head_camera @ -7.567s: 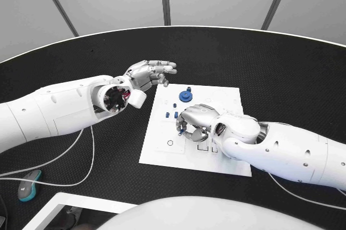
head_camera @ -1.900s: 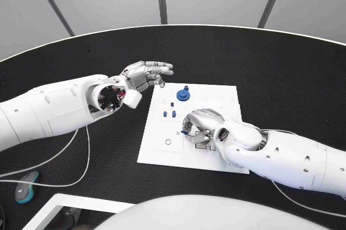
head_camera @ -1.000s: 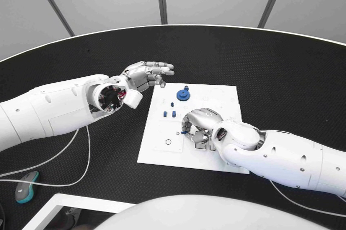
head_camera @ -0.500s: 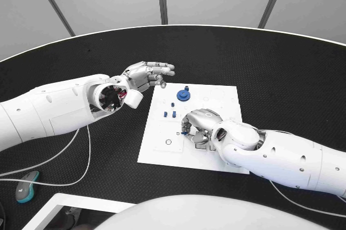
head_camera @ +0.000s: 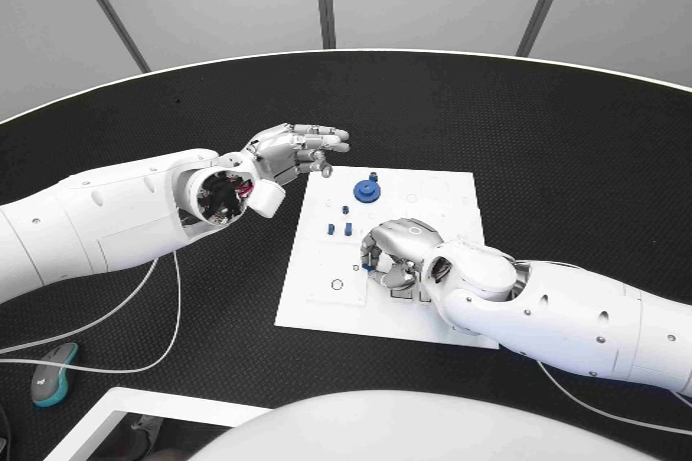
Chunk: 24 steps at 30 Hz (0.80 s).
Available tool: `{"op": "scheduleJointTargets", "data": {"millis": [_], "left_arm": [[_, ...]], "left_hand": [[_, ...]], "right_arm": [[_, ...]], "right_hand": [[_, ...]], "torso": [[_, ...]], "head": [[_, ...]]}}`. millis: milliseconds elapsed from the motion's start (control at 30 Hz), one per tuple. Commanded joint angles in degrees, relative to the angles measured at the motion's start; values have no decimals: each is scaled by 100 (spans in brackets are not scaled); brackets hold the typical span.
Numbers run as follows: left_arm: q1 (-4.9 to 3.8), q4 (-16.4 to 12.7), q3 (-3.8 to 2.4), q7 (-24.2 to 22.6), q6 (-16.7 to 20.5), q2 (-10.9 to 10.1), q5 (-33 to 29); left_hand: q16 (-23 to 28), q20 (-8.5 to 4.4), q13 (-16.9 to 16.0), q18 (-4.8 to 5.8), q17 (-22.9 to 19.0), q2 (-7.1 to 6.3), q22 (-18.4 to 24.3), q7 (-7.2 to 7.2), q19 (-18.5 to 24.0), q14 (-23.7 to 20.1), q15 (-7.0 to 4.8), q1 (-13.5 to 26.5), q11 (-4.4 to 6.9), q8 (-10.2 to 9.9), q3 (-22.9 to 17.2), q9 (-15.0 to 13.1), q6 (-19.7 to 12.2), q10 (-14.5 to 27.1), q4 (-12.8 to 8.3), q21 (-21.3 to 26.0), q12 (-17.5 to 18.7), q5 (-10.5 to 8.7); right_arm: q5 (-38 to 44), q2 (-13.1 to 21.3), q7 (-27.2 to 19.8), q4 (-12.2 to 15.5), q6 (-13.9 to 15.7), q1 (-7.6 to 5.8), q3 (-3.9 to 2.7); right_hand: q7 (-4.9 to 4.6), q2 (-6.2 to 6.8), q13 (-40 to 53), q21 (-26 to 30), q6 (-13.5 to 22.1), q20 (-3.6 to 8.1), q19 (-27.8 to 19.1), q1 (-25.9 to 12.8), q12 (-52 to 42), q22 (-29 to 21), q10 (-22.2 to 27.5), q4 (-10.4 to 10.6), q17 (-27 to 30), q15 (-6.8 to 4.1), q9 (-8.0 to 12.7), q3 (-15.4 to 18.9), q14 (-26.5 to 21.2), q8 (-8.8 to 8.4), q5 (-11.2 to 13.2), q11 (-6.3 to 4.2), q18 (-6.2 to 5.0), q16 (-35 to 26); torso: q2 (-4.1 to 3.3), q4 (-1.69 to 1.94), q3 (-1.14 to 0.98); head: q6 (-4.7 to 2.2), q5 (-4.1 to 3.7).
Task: Assemble the parts on the task board
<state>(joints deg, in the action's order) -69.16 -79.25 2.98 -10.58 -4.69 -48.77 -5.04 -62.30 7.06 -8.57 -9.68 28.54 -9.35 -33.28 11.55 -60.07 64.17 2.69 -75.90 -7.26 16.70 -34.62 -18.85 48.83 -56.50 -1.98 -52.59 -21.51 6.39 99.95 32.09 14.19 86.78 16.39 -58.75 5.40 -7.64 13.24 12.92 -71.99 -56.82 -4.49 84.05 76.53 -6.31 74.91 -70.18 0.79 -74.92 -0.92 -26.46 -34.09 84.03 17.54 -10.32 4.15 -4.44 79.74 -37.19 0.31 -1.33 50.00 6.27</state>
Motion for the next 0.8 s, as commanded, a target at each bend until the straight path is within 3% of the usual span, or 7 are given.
{"op": "scheduleJointTargets", "data": {"millis": [33,233,433,800], "left_arm": [[0,-1,0,1,1,-1,0],[0,-3,0,3,1,-2,0],[-1,-5,0,6,1,-3,0],[-1,-13,0,28,-15,-14,0]], "left_hand": [[-30,30,-7,-88,-7,15,9,7,2,-38,-12,-47,-12,-28,23,6,-25,37,3,22,-33,-6],[-30,32,-7,-88,-9,16,10,10,5,-44,-9,-50,-15,-32,25,7,-31,45,2,24,-34,-7],[-30,32,-7,-88,-9,16,10,10,5,-44,-9,-50,-15,-32,25,7,-31,45,2,24,-34,-7],[-31,35,-8,-88,-12,17,11,12,7,-49,-7,-54,-17,-35,27,7,-36,51,1,26,-37,-7]], "right_arm": [[0,-6,-2,-4,4,0,0],[0,-17,-11,-16,5,0,0],[0,-30,-35,-18,53,0,0],[0,-3,-76,7,108,0,0]], "right_hand": [[5,-18,27,36,-55,-9,127,-60,-26,539,-25,28,-47,-9,13,24,297,32,1,-51,71,26],[-7,87,41,76,3,-12,115,-223,4,523,20,118,-43,1,30,116,295,0,25,-34,65,27],[-7,98,44,70,18,-14,116,-232,13,528,35,127,-48,3,34,126,295,-7,19,-32,67,31],[99,-280,175,26,-305,52,133,78,-96,567,-152,-20,-63,-86,-53,-30,299,190,-257,-144,72,51]], "torso": [[-3,5,4],[-1,0,5],[0,-1,1],[1,0,-3]], "head": [[0,1],[0,12],[0,20],[0,29]]}}
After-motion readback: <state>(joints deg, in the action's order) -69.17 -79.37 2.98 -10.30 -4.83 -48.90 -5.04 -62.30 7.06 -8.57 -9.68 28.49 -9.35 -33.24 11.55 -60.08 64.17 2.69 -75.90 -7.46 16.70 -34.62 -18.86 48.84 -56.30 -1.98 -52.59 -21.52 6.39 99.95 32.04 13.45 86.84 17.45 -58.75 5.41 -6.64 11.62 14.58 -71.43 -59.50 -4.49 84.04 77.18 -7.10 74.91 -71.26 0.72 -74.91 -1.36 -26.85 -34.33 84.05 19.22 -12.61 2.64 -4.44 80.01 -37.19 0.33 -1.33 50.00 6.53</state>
